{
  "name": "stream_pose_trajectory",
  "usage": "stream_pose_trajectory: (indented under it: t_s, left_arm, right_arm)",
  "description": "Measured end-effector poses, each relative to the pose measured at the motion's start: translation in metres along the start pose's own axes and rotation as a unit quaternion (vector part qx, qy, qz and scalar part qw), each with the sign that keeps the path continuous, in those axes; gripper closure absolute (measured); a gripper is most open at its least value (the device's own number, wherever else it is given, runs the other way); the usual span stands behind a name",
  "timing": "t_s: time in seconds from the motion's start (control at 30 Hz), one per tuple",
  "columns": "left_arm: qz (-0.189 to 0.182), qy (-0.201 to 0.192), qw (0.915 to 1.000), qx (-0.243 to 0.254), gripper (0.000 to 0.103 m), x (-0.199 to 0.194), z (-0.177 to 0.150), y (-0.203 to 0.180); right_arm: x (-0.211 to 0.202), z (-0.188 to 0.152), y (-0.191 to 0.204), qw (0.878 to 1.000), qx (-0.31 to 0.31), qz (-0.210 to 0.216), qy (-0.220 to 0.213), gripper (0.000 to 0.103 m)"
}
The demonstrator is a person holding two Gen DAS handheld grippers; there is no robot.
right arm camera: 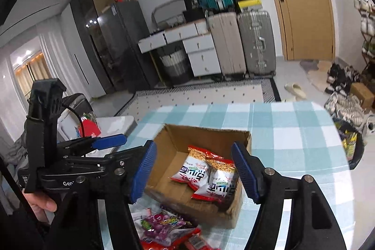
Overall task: Organize snacks
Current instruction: 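Lower both noodle bags into the cardboard box and open both grippers, then withdraw both grippers from the box back over the snack pile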
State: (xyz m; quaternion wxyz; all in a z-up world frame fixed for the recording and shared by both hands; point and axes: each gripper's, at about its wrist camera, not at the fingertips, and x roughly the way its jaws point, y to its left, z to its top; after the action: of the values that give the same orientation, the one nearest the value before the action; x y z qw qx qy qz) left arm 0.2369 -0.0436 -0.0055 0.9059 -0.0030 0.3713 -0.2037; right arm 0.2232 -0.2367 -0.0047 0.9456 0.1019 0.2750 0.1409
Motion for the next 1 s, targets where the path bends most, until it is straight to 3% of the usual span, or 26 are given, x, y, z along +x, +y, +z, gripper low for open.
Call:
stream_pose_trajectory:
  t_s: [0.2,0.53,0.63,0.77,1.0]
  left_arm:
    - [0.029,-0.042,0.9987,0.001,0.022,-0.055,-0.012,-0.013]
    - [0.045,-0.082,0.9956,0.003,0.019,-0.137,-0.042,-0.032]
    - [0.046,-0.093,0.9946,-0.001,0.014,-0.159,-0.061,-0.037]
    - [0.049,-0.111,0.9925,-0.012,0.001,-0.18,-0.085,-0.039]
    - [0.062,-0.125,0.9901,-0.016,0.001,-0.198,-0.125,-0.041]
  right_arm:
    - [-0.052,-0.005,0.021,0.999,-0.024,-0.006,-0.047,0.02]
    - [-0.125,-0.042,0.046,0.995,-0.035,-0.005,-0.094,0.014]
    - [-0.141,-0.052,0.048,0.994,-0.034,-0.005,-0.103,0.013]
    - [-0.157,-0.066,0.05,0.993,-0.036,-0.008,-0.11,0.01]
    - [-0.175,-0.096,0.05,0.993,-0.039,-0.008,-0.112,0.007]
